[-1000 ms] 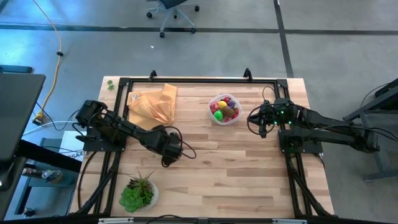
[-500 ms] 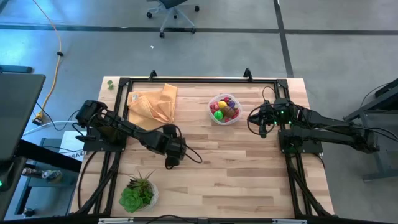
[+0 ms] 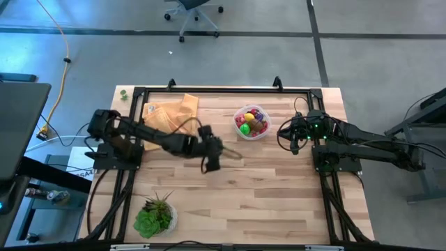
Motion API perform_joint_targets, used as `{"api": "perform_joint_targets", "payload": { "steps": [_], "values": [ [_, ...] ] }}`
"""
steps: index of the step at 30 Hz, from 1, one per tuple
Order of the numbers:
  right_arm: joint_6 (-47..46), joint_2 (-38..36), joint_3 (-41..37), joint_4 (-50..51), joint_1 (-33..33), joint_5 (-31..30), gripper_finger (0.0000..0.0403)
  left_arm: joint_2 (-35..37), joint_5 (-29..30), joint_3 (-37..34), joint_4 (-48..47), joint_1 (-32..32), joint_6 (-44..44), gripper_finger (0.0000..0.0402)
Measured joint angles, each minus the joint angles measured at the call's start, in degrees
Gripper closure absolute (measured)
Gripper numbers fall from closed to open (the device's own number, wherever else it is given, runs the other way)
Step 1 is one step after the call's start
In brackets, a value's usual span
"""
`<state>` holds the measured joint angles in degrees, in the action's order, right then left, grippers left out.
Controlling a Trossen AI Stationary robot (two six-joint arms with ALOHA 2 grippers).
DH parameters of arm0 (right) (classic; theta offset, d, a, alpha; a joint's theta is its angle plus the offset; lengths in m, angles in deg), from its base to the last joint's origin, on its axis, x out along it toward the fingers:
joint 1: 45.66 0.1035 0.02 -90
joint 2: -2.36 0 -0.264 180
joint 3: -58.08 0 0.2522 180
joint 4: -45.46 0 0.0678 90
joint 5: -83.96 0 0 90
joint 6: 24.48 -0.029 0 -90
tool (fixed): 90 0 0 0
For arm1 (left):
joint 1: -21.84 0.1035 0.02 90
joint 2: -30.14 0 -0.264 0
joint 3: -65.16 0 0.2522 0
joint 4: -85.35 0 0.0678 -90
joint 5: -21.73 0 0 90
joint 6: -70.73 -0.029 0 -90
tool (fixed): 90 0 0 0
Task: Pick and placing Produce into tupperware
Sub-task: Put the green cabbage into the transparent container
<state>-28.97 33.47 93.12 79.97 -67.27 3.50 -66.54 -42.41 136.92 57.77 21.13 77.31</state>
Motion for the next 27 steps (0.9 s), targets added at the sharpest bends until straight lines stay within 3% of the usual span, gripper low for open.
{"api": "perform_joint_targets", "payload": {
  "steps": [8,15,20,27],
  "values": [
    [0.0,0.0,0.0,0.0,0.0,0.0,0.0373,-0.1,-7.5,11.0,1.9,11.1,-13.9,0.0163],
    [0.0,0.0,0.0,0.0,0.0,0.0,0.0373,-4.4,-13.4,23.3,-0.4,17.8,-21.4,0.0163],
    [0.0,0.0,0.0,0.0,0.0,0.0,0.0373,-12.0,-16.3,34.3,-5.8,21.6,-24.7,0.0163],
    [0.0,0.0,0.0,0.0,0.0,0.0,0.0373,-26.2,-21.8,51.7,-22.2,25.4,-25.9,0.0163]
  ]
}}
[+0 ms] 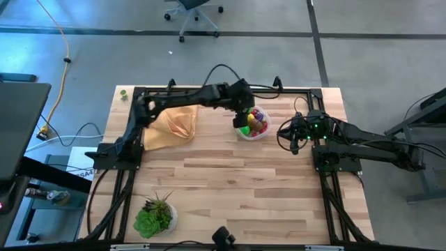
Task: Pick and placing Produce into tupperware
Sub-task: Put the green cabbage into the transparent container
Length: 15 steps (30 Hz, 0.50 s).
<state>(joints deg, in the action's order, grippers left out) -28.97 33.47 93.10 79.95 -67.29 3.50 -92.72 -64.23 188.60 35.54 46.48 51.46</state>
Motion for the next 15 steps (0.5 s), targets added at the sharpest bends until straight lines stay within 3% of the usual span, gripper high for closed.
{"api": "perform_joint_targets", "payload": {
  "steps": [5,15],
  "values": [
    [0.0,0.0,0.0,0.0,0.0,0.0,0.0373,-6.2,-4.5,5.5,-5.2,1.7,0.3,0.0163],
    [0.0,0.0,0.0,0.0,0.0,0.0,0.0373,-8.6,-6.5,5.8,-9.3,3.1,1.7,0.0163]
  ]
}}
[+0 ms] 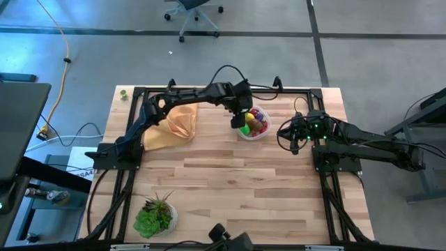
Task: Pick and placing Produce into tupperware
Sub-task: Put the green cabbage into the transparent container
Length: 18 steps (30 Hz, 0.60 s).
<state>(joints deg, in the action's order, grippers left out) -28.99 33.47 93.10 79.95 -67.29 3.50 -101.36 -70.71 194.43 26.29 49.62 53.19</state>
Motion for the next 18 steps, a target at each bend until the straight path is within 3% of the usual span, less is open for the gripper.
{"api": "perform_joint_targets", "payload": {
  "steps": [18],
  "values": [
    [0.0,0.0,0.0,0.0,0.0,0.0,0.0373,-2.5,-1.9,-0.1,-0.8,-0.1,0.8,0.0163]
  ]
}}
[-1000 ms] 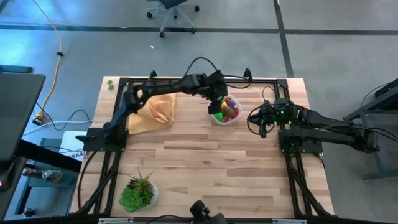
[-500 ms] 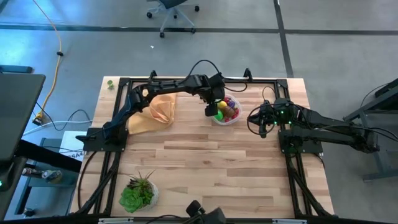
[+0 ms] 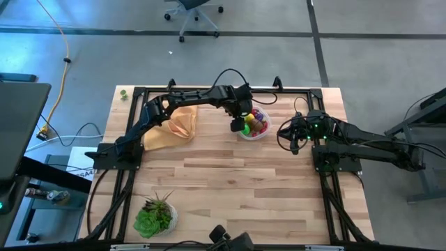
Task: Pick and placing Produce into tupperware
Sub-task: Put the green cabbage into the transparent container
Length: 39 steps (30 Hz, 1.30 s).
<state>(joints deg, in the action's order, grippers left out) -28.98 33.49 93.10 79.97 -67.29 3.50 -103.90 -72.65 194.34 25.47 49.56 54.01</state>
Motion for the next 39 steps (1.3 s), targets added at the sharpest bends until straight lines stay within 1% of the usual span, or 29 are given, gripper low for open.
{"api": "perform_joint_targets", "payload": {
  "steps": [12,26,28,34,39],
  "values": [
    [0.0,0.0,0.0,0.0,0.0,0.0,0.0373,0.0,-1.6,0.0,0.2,0.0,-1.0,0.0162],
    [0.0,0.0,0.0,0.0,0.0,0.0,0.0373,0.0,-2.1,0.0,0.3,0.0,-1.0,0.0161],
    [0.0,0.0,0.0,0.0,0.0,0.0,0.0373,0.0,-2.1,0.0,0.5,0.0,-1.0,0.0151],
    [0.0,0.0,0.0,0.0,0.0,0.0,0.0373,0.0,-1.1,0.0,1.0,0.0,-1.1,0.0104],
    [0.0,0.0,0.0,0.0,0.0,0.0,0.0373,0.1,-1.1,0.0,1.4,0.0,-1.4,0.0096]
  ]
}}
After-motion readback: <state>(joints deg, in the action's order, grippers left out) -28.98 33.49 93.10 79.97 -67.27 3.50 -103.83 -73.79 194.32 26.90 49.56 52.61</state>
